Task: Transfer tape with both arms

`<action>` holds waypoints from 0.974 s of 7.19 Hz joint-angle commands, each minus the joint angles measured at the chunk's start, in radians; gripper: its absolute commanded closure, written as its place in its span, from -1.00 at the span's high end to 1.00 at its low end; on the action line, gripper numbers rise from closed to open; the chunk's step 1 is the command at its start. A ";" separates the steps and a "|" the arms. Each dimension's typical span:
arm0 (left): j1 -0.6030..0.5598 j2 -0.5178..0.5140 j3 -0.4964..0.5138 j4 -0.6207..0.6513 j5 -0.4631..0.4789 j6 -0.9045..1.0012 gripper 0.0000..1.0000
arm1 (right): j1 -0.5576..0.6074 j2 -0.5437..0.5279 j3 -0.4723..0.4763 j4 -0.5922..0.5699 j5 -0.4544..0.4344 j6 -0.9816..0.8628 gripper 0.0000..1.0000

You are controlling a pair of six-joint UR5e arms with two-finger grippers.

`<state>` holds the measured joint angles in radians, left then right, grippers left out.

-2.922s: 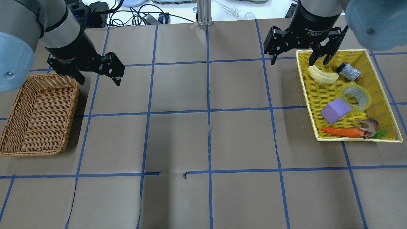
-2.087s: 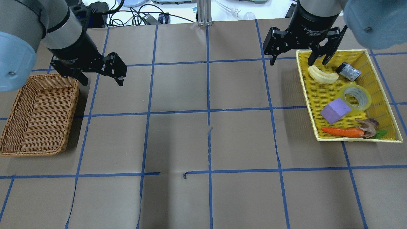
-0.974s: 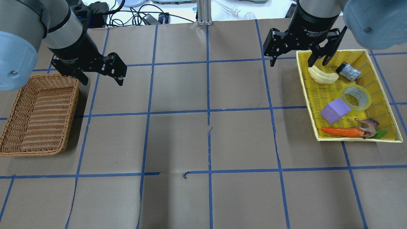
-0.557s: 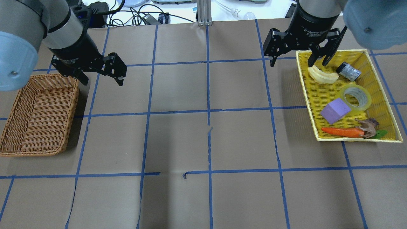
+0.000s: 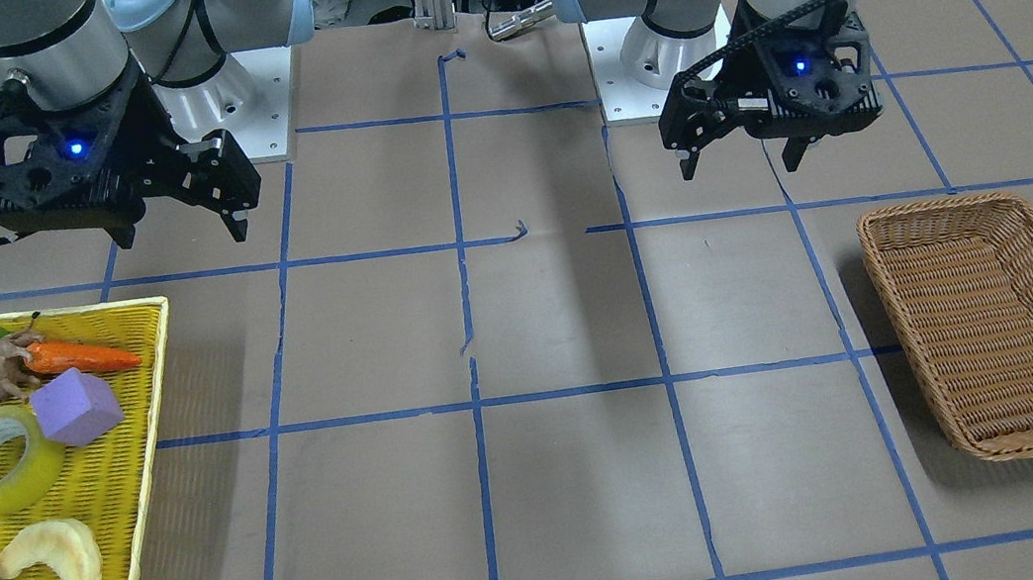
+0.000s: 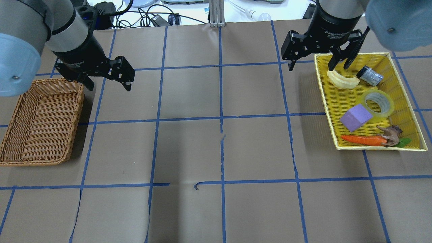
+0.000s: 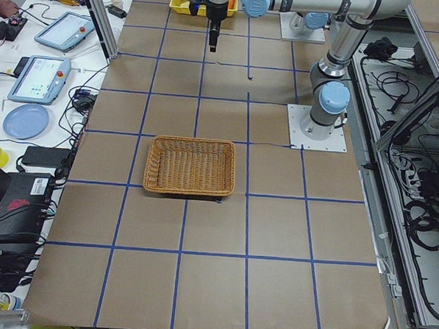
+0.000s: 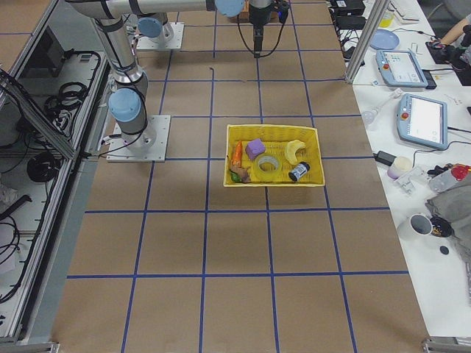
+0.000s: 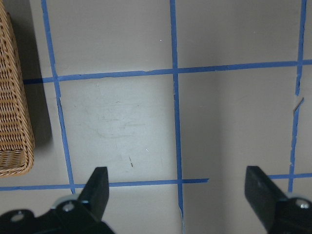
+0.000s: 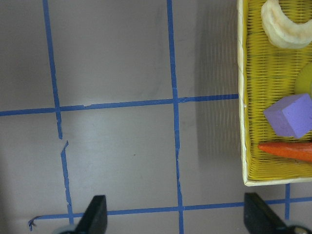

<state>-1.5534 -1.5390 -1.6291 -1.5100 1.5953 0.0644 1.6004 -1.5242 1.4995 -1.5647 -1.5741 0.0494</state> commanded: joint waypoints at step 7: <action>0.000 -0.003 -0.021 0.004 0.000 0.000 1.00 | -0.456 0.372 0.071 -0.403 -0.035 -1.128 1.00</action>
<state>-1.5534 -1.5405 -1.6499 -1.5064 1.5953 0.0644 1.1967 -1.2300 1.5502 -1.8569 -1.6084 -0.9498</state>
